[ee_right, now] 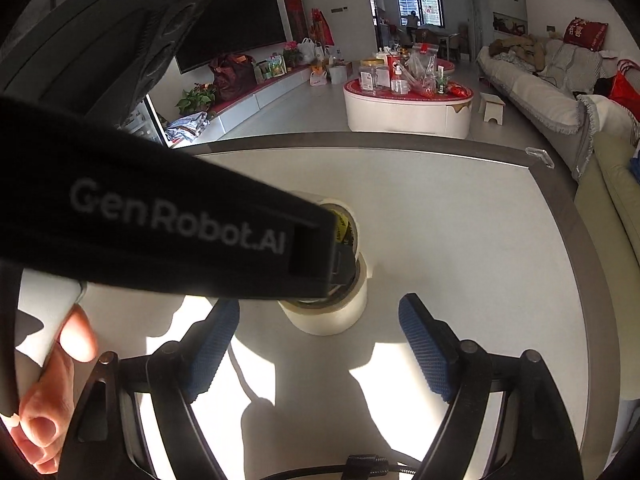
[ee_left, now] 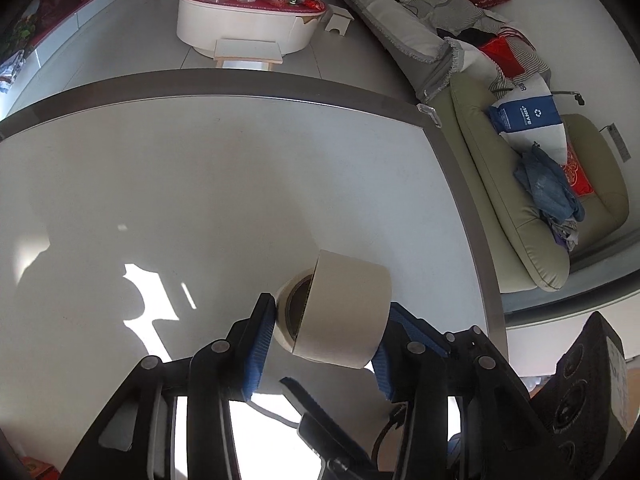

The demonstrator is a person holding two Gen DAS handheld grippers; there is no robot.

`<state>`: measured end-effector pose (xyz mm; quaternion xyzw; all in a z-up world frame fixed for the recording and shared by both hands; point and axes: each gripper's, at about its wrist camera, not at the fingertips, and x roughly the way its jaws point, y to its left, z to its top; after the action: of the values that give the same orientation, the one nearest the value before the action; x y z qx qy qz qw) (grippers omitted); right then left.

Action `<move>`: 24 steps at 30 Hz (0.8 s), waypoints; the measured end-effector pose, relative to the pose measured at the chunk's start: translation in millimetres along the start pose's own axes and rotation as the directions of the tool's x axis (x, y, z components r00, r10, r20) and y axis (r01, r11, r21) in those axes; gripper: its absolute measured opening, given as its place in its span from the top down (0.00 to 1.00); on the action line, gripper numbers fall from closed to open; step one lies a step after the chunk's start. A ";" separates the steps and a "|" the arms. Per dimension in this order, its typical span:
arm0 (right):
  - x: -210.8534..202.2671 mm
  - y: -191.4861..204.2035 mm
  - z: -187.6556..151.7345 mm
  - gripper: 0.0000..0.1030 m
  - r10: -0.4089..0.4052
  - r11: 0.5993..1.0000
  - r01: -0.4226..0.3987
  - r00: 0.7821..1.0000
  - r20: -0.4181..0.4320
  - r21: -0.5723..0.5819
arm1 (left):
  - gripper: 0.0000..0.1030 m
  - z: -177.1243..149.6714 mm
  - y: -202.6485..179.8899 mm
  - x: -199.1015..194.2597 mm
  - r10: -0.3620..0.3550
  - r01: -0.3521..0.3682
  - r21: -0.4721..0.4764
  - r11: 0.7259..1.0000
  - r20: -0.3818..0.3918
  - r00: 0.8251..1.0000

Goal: Organize objects

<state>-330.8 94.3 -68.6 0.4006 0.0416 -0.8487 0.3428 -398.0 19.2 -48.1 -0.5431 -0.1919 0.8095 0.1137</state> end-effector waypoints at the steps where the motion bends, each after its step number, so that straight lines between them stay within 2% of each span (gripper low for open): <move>1: 4.0 -5.9 0.6 0.47 0.017 0.999 -0.016 1.000 -0.020 0.033 | 0.54 0.4 -1.0 0.4 -0.005 0.005 0.010 1.000 -0.002 1.000; 3: 5.8 -9.7 1.8 0.51 0.062 0.997 -0.061 0.998 -0.028 0.051 | 0.54 0.0 -0.6 0.5 -0.013 0.013 0.005 1.000 0.000 1.000; 6: 5.0 -0.5 1.6 0.53 0.015 1.000 -0.015 0.999 -0.029 -0.007 | 0.54 -0.7 4.5 -1.4 -0.030 0.030 -0.024 0.999 0.004 1.000; 10: 3.2 0.7 1.6 0.52 0.026 1.000 -0.026 0.999 -0.023 -0.009 | 0.54 -1.2 7.1 -3.2 -0.048 0.048 -0.041 0.998 0.005 0.999; 12: 2.4 -0.1 0.1 0.43 0.036 0.999 -0.036 0.999 -0.018 -0.002 | 0.54 -0.6 12.3 -0.5 -0.097 0.096 -0.078 0.992 -0.015 0.995; 13: 3.8 -0.4 0.2 0.27 0.049 0.999 -0.049 0.998 -0.025 0.003 | 0.54 -0.4 14.0 -0.6 -0.114 0.112 -0.089 0.990 -0.021 0.993; 14: 6.0 -0.3 0.5 0.20 0.044 0.999 -0.044 0.998 -0.035 0.004 | 0.54 -0.1 13.2 -0.6 -0.112 0.110 -0.087 0.990 -0.022 0.993; 16: 9.1 2.6 2.2 0.20 0.051 0.999 -0.051 0.998 -0.039 -0.006 | 0.54 0.6 10.9 -0.9 -0.101 0.099 -0.075 0.992 -0.025 0.995; 18: 8.1 3.1 4.5 0.31 0.048 0.999 -0.048 0.999 -0.016 -0.017 | 0.54 1.4 11.4 -1.0 -0.105 0.103 -0.081 0.991 -0.031 0.994; 19: 8.0 3.0 5.8 0.44 0.033 0.999 -0.034 0.999 -0.007 -0.026 | 0.54 1.8 13.4 -1.2 -0.108 0.105 -0.088 0.991 -0.033 0.994; 24: 11.4 7.6 5.6 0.48 -0.011 0.997 0.009 1.000 -0.020 -0.076 | 0.55 0.8 25.8 -1.9 -0.165 0.157 -0.147 0.977 -0.045 0.985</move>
<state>-334.9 80.3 -71.3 0.3959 0.0794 -0.8440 0.3530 -397.4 -5.0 -57.4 -0.5554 -0.2896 0.7659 0.1451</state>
